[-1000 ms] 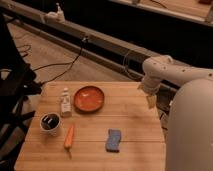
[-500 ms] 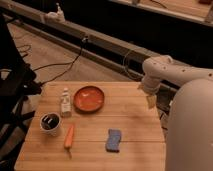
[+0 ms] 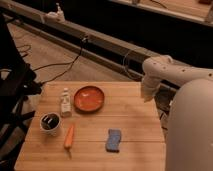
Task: Move the arm in a circular motion
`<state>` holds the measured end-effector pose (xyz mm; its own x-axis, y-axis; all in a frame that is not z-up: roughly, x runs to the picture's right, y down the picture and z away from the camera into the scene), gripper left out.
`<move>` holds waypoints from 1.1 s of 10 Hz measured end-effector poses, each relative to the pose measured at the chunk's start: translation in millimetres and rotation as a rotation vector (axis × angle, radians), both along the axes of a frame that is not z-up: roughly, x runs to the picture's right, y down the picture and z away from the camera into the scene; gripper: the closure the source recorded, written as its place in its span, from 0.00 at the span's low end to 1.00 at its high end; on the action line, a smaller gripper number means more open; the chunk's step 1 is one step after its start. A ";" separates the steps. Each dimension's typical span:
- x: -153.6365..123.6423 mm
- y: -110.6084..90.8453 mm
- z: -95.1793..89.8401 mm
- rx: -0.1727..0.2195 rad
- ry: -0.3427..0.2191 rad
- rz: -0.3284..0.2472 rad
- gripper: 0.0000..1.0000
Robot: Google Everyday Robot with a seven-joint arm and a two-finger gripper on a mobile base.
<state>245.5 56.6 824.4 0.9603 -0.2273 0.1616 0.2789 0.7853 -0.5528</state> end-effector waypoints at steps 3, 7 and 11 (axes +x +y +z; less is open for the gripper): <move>-3.6 -1.6 0.7 0.004 -0.036 0.018 1.00; 15.2 6.0 10.3 0.015 -0.167 0.144 1.00; 73.3 -11.0 35.2 0.069 -0.069 0.103 1.00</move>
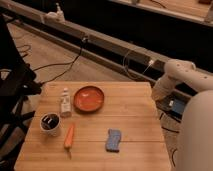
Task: Move the arm in a circular motion
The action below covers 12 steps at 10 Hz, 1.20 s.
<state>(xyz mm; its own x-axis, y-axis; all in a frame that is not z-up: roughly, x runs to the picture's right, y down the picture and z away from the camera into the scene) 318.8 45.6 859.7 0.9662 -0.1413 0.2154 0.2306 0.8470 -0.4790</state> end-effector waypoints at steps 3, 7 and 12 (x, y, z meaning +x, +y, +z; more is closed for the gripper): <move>-46.8 -38.7 27.7 0.060 -0.019 -0.104 1.00; -144.8 -20.6 30.9 0.019 -0.219 -0.182 1.00; -135.1 48.6 -16.9 -0.122 -0.324 -0.194 1.00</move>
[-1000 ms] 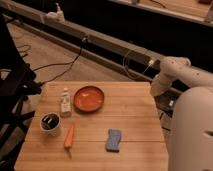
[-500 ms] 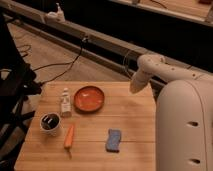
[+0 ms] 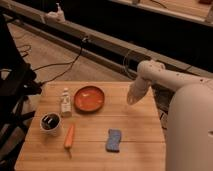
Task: Move the arm in a circular motion
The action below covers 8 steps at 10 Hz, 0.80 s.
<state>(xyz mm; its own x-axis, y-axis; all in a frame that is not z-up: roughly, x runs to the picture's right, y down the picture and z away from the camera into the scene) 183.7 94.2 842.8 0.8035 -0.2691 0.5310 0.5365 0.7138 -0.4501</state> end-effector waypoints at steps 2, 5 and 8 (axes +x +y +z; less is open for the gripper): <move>42.6 8.2 -7.5 -0.020 0.086 0.000 1.00; 98.5 -14.0 1.9 0.000 0.243 0.011 1.00; 97.3 -57.6 27.1 0.045 0.295 -0.007 1.00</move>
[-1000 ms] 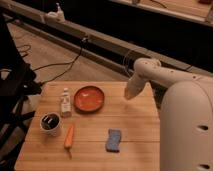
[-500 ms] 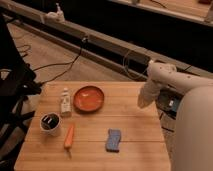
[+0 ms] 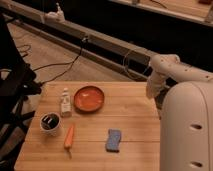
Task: Move the arm in a circular motion
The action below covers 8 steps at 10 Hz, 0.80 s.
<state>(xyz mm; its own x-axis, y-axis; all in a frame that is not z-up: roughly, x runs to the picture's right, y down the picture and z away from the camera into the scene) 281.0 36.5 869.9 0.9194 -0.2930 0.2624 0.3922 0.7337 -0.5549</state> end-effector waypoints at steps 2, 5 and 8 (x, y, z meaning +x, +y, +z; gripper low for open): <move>-32.3 -13.7 14.5 0.007 -0.047 -0.020 1.00; -100.4 -7.8 13.1 -0.017 -0.210 -0.063 1.00; -147.9 19.4 -11.7 -0.061 -0.380 -0.087 1.00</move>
